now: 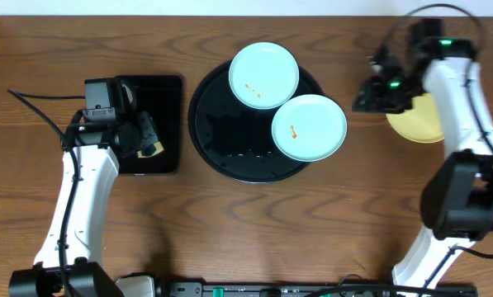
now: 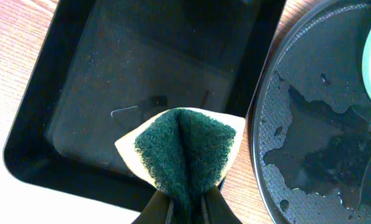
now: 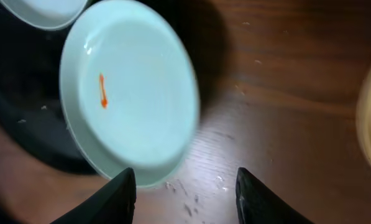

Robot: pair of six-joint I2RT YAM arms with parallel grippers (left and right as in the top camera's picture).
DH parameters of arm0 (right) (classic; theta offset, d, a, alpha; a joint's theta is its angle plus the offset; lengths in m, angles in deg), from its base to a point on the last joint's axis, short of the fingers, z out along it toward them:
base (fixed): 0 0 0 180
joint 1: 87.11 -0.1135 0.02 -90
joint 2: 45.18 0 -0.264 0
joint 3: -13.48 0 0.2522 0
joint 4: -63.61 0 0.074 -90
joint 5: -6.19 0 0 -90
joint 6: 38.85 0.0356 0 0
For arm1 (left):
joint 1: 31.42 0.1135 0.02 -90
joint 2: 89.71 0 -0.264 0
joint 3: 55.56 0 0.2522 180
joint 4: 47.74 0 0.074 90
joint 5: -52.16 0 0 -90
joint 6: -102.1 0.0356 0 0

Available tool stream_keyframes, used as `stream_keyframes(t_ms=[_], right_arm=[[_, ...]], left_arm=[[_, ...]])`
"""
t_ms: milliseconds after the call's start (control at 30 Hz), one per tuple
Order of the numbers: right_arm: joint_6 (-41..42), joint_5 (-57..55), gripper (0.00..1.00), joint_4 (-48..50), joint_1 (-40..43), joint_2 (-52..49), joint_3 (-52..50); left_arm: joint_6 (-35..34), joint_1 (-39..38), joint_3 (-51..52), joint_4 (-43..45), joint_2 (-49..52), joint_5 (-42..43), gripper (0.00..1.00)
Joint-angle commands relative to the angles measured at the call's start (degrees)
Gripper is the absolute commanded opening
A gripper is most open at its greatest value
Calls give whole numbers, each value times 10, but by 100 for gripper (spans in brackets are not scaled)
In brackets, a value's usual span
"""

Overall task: Clean dirty plates on tray and stack at the side
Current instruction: 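Grasp the light-green plate rim with the right gripper and pull it forward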

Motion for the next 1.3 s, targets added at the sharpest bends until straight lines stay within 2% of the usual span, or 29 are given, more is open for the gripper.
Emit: stream_keyframes(t_ms=[0, 233, 433, 700, 900, 1000, 1167, 1200, 1267], right_arm=[[60, -120, 50, 24, -45, 2, -32], [72, -181, 48, 146, -108, 2, -115], [86, -190, 47, 178, -106, 2, -128], [92, -191, 45, 168, -92, 3, -118], [107, -161, 28, 149, -68, 2, -138], [107, -120, 29, 150, -71, 2, -148], [108, -119, 32, 165, -78, 2, -169], [108, -119, 30, 172, -79, 2, -173], [108, -119, 10, 184, -80, 2, -179]], left_arm=[[-3, 0, 12, 0, 2, 1, 8], [-3, 0, 13, 2, 2, 1, 8], [-3, 0, 13, 2, 2, 1, 8], [-3, 0, 13, 3, 2, 1, 8], [-3, 0, 13, 2, 2, 1, 8], [-3, 0, 13, 5, 2, 1, 8], [-3, 0, 13, 5, 2, 1, 9], [-3, 0, 13, 3, 2, 1, 8], [-3, 0, 13, 3, 2, 1, 8]])
